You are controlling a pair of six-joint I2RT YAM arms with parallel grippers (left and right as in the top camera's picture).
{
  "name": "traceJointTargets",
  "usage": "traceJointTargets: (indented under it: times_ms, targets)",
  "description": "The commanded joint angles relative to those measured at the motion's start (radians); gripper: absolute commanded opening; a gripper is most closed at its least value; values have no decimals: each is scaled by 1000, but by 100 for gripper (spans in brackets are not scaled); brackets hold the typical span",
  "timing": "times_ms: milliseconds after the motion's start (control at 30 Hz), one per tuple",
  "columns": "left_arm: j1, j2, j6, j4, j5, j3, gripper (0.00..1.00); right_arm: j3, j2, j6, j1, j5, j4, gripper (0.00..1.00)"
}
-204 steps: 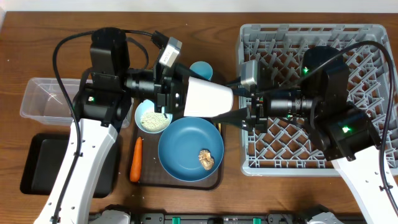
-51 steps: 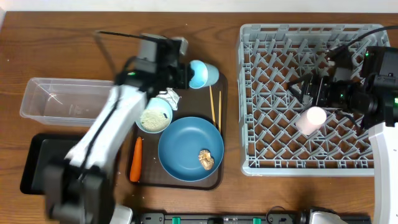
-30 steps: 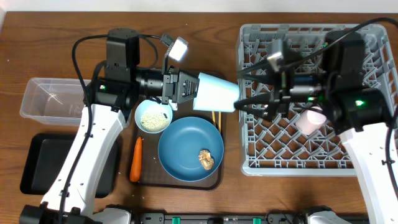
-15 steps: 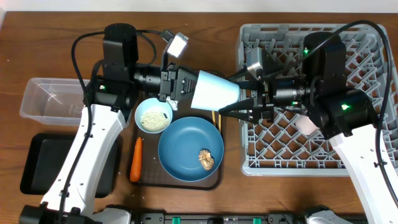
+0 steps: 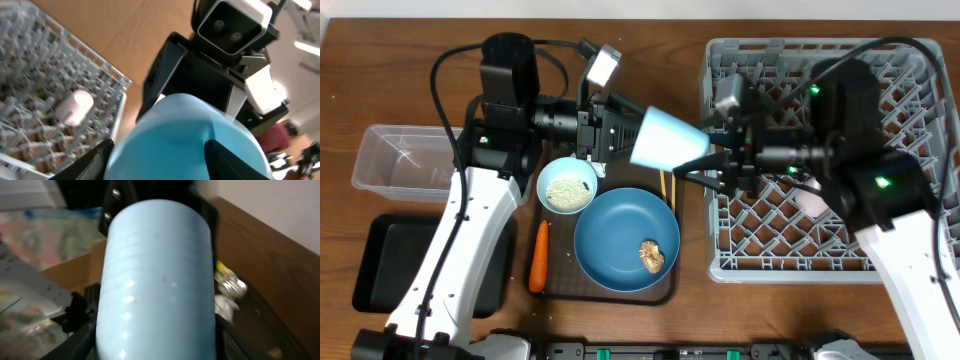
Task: Sort waste into correct bins and load items into the dishwasher rack
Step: 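Lift the light-blue cup and pass it to the right gripper, then place the light-blue cup upside down beside the pink cup in the rack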
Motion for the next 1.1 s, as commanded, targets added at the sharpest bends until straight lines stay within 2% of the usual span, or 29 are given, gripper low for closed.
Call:
traceJointTargets:
  times_ms: [0, 33, 133, 267, 500, 800, 967, 1067]
  targets:
    - [31, -16, 6, 36, 2, 6, 59, 12, -84, 113, -87, 259, -66, 53]
    - [41, -16, 6, 36, -13, 6, 59, 12, -99, 127, -114, 302, -98, 56]
    - [71, -16, 5, 35, -30, 6, 59, 12, -134, 129, -217, 428, -219, 56]
    - [87, -16, 5, 35, -30, 6, 59, 12, -133, 179, -357, 496, -346, 56]
    - [87, -16, 5, 27, -30, 6, 59, 12, -95, 357, -537, 649, -493, 54]
    - [87, -16, 5, 18, -70, 5, 59, 12, 9, 383, -495, 651, -566, 56]
    - [86, -16, 10, -121, -266, 5, 59, 12, 90, 391, -491, 692, -571, 56]
    - [84, -16, 56, -227, -402, 5, 59, 12, 137, 390, -480, 692, -555, 56]
